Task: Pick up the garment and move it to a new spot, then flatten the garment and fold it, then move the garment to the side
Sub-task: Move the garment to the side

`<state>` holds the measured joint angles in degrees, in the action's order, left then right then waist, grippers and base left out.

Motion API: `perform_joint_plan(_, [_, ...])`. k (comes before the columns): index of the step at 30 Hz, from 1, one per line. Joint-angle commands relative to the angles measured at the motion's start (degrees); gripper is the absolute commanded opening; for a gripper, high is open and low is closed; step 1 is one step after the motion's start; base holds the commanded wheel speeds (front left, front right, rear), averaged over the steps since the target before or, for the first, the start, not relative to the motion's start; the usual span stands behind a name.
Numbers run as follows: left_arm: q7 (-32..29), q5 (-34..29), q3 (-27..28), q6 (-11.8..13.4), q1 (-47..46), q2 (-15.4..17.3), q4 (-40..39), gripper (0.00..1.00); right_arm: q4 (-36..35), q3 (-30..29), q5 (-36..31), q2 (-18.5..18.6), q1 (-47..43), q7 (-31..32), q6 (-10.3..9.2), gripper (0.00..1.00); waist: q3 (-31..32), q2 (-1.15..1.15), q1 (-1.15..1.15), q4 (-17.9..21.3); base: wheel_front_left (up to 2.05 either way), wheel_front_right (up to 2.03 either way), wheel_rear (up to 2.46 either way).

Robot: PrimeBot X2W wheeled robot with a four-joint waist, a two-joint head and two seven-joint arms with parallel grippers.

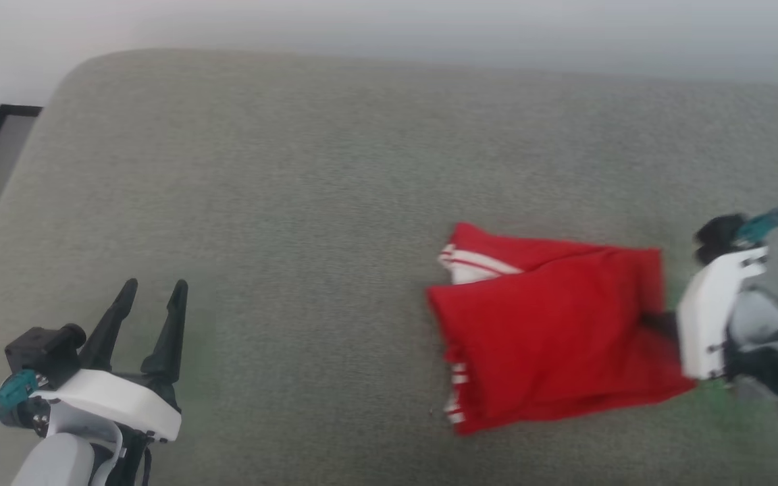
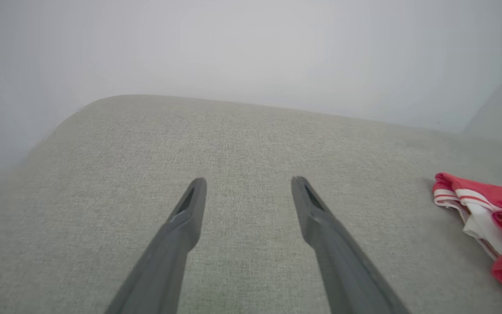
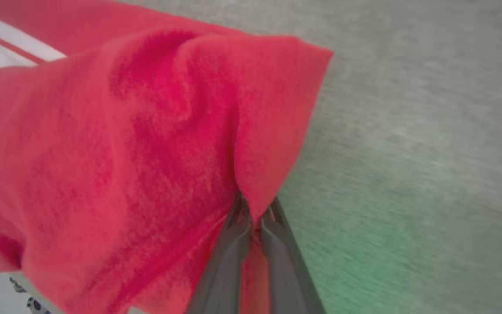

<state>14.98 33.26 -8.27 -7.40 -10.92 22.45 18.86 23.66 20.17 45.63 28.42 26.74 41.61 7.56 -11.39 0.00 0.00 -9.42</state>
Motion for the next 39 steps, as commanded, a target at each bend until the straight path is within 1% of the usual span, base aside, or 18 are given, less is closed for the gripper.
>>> perform_joint_plan(1, [0.2, -0.5, -0.1, -0.1, -1.4, 0.2, -0.5, 1.0, -0.3, -1.4, -0.9, 1.3, 0.7, -0.2, -0.12, 0.0, -0.7, 0.0, 0.0, 1.6, 0.0, 0.0, 0.0])
perform_joint_plan(10, [0.2, -1.7, -2.6, -0.1, -4.5, 0.9, -2.7, 1.0, -1.2, -7.4, -3.1, 5.4, 4.2, -0.1, -0.11, 0.0, -3.1, 0.0, 0.0, 8.0, 0.0, 0.0, 0.0])
perform_joint_plan(11, [0.2, -1.7, -2.6, -0.1, -4.5, 0.9, -2.7, 1.0, -1.2, -7.4, -3.1, 5.4, 4.2, -0.1, -0.11, 0.0, -3.1, 0.0, 0.0, 8.0, 0.0, 0.0, 0.0])
perform_joint_plan(21, [-0.7, -2.5, -8.4, -0.1, -11.0, 1.7, -4.4, 1.0, 2.5, -11.7, -5.1, 8.9, 10.7, -1.2, -0.11, 0.0, -7.2, 0.0, 0.0, 15.9, 0.0, 0.0, 0.0])
perform_joint_plan(27, [-1.2, -2.8, -12.0, -0.1, -14.9, 2.4, -5.1, 1.0, 6.2, -13.0, -7.6, 10.1, 15.4, -5.5, -0.11, 0.0, -10.1, 0.0, 0.0, 19.6, 0.0, 0.0, 0.0])
perform_joint_plan(31, [-1.6, -2.7, -14.0, -0.1, -17.3, 3.2, -5.6, 1.0, 9.1, -13.3, -9.6, 11.2, 18.2, -9.6, -0.11, 0.0, -12.2, 0.0, 0.0, 21.5, 0.0, 0.0, 0.0])
perform_joint_plan(35, [-2.2, -2.9, -16.0, -0.1, -19.7, 3.5, -6.1, 1.0, 12.5, -13.9, -12.2, 12.3, 20.9, -14.1, -0.11, 0.0, -14.4, 0.0, 0.0, 22.6, 0.0, 0.0, 0.0])
perform_joint_plan(39, [-2.6, -2.5, -18.1, -0.1, -22.2, 4.1, -6.1, 1.0, 15.9, -14.0, -14.8, 13.2, 23.2, -17.5, -0.11, 0.0, -16.2, 0.0, 0.0, 22.7, 0.0, 0.0, 0.0])
